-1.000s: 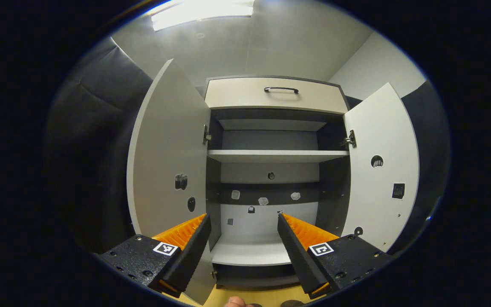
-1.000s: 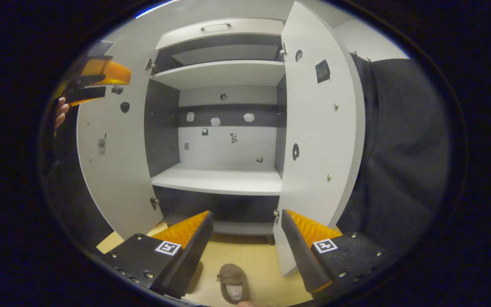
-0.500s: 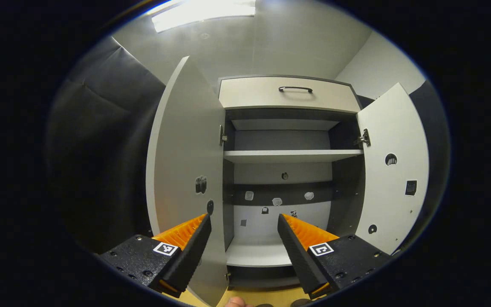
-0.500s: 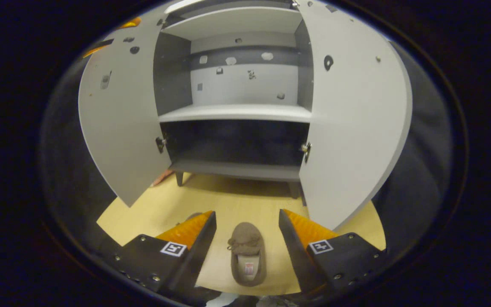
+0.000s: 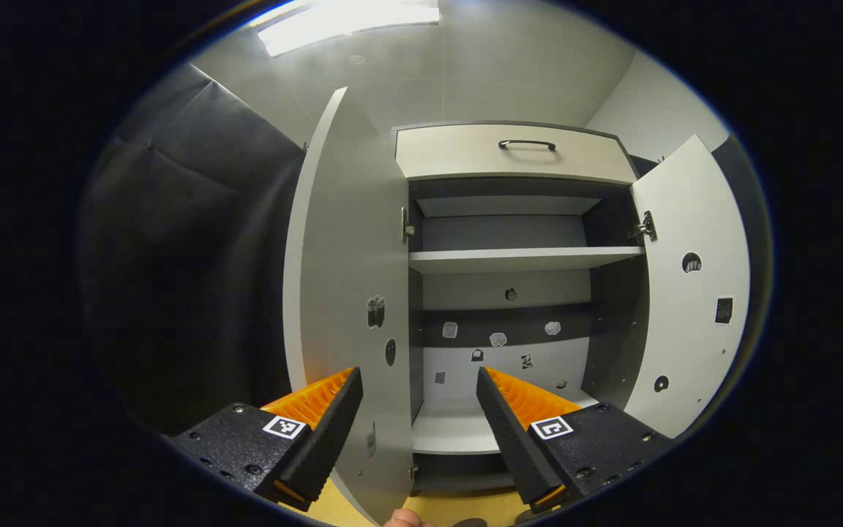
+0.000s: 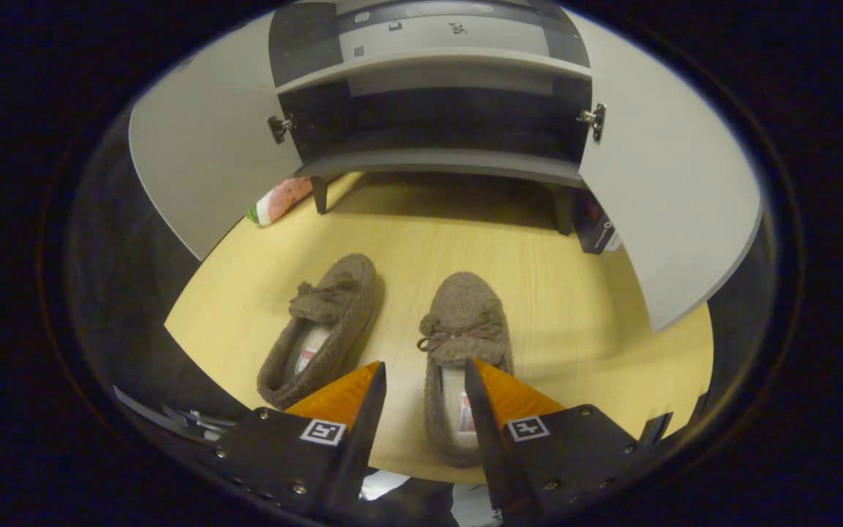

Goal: Grab one shoe with the right hand and put it into the shoe cabinet, grab the other shoe with the left hand and put it into the shoe cabinet; then close the right door with the right hand and the left door with the left hand.

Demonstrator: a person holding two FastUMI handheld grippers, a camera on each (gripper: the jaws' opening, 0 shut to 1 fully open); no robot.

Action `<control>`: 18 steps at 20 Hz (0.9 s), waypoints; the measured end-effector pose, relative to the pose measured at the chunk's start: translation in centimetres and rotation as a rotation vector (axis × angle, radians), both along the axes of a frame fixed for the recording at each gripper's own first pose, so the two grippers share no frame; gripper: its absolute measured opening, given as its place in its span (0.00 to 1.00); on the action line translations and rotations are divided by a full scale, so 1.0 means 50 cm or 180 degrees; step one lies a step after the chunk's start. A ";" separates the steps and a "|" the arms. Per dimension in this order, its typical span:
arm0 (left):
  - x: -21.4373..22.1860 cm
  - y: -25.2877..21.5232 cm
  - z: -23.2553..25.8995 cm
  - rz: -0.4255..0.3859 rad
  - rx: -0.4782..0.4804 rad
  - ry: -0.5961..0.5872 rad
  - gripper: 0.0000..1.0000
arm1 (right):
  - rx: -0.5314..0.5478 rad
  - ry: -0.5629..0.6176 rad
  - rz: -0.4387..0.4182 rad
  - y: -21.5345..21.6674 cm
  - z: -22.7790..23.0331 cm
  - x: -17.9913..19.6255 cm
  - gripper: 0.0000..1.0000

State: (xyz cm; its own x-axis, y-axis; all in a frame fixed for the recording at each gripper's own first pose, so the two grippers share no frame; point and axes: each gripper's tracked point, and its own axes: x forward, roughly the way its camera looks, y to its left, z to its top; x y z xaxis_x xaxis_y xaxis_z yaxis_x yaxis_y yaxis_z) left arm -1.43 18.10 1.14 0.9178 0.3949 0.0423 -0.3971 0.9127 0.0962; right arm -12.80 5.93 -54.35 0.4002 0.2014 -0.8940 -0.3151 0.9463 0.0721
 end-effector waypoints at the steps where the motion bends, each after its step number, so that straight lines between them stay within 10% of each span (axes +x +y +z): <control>1: -0.002 0.005 -0.002 0.0021 -0.0007 0.0014 0.96 | -0.0010 0.0066 -0.0007 0.000 -0.018 -0.003 0.62; 9: -0.008 0.015 -0.004 0.0022 -0.0017 0.0023 0.94 | 0.0008 0.0193 -0.0193 0.027 -0.108 0.039 0.65; 14: -0.008 0.013 -0.005 -0.0019 -0.0023 0.0024 0.92 | -0.0121 0.0068 -0.0443 0.004 -0.141 0.083 0.42; 15: -0.008 0.013 -0.005 -0.0030 -0.0025 0.0023 0.92 | -0.0119 0.0180 -0.0482 0.002 -0.130 0.067 0.08; 18: -0.008 0.012 -0.004 -0.0050 -0.0040 0.0004 0.92 | -0.0053 0.0175 -0.0533 0.011 -0.131 0.081 0.09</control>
State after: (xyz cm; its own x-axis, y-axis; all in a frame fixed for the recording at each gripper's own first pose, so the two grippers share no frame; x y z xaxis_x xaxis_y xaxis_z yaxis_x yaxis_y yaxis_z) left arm -1.85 18.72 0.96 0.9239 0.3809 0.0364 -0.3826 0.9200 0.0851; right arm -8.77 6.49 -60.91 0.3772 0.1212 -0.9182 -0.1491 0.9864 0.0689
